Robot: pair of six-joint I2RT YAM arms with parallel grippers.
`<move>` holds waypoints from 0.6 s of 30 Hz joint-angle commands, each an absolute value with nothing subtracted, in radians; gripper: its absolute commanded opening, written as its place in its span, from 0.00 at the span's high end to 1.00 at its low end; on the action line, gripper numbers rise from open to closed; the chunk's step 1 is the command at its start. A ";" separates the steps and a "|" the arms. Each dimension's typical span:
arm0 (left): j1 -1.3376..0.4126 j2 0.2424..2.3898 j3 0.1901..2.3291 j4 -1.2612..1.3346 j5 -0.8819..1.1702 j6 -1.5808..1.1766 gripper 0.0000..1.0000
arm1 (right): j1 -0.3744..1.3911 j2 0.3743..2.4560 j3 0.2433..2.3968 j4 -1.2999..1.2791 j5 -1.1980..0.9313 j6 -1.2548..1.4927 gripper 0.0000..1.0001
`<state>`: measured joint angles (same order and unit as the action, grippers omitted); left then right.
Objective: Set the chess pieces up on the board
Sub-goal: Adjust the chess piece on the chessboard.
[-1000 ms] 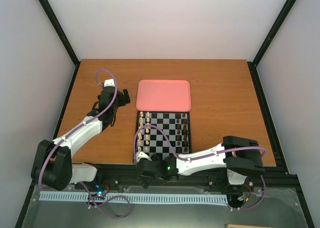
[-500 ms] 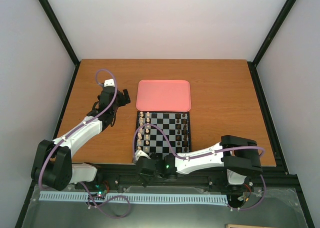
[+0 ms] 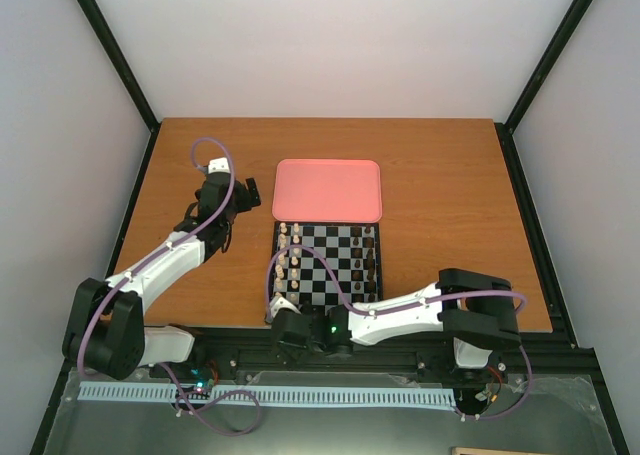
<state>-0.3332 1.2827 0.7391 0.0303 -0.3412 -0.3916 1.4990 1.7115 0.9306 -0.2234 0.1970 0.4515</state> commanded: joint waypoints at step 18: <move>-0.342 1.305 0.751 0.069 -0.353 -0.378 0.00 | 1.476 1.704 0.965 -0.245 0.269 0.455 0.00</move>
<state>-0.3336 1.3006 0.7391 0.0364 -0.3420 -0.3916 1.4796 1.7214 0.9508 -0.2260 0.2108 0.4416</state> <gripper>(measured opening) 0.998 1.000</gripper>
